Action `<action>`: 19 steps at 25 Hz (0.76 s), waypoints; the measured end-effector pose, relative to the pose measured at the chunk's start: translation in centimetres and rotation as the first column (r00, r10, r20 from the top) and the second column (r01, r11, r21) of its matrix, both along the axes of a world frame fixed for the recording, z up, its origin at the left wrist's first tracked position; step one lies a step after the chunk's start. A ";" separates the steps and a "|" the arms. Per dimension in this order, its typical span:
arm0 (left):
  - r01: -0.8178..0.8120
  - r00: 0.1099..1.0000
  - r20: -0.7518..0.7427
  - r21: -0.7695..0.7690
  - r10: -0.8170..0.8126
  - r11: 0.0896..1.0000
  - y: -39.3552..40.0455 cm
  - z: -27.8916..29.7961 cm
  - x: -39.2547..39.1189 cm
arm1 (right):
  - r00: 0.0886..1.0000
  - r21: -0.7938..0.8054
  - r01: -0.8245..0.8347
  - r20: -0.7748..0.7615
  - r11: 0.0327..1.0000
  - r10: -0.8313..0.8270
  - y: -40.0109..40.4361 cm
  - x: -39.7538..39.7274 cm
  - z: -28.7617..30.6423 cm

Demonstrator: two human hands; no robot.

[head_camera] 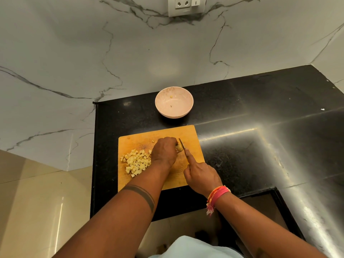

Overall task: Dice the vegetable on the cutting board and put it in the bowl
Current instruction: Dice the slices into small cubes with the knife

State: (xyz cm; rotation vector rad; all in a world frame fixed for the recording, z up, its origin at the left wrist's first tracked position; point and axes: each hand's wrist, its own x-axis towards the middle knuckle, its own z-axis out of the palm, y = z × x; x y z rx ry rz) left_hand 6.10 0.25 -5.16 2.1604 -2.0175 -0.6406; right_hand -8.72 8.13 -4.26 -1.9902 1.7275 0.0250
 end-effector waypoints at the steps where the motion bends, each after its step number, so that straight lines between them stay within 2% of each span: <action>1: 0.004 1.000 0.002 0.000 -0.004 1.000 0.0 0.1 0.0 | 1.000 0.007 -0.005 -0.005 1.000 0.005 -0.3 0.1 0.0; 5: 0.007 1.000 -0.008 -0.007 -0.007 1.000 -0.1 -0.1 0.1 | 1.000 0.035 -0.021 -0.011 0.999 0.021 -0.8 0.2 -0.4; 12: 0.003 1.000 0.008 0.001 -0.003 1.000 -0.1 -0.2 0.0 | 1.000 0.040 -0.010 -0.009 0.999 0.010 4.2 -1.4 -1.1; 19: -0.004 1.000 0.025 -0.031 0.005 1.000 0.4 0.0 -0.3 | 1.000 0.013 -0.008 -0.013 1.000 0.008 2.3 -0.8 -0.2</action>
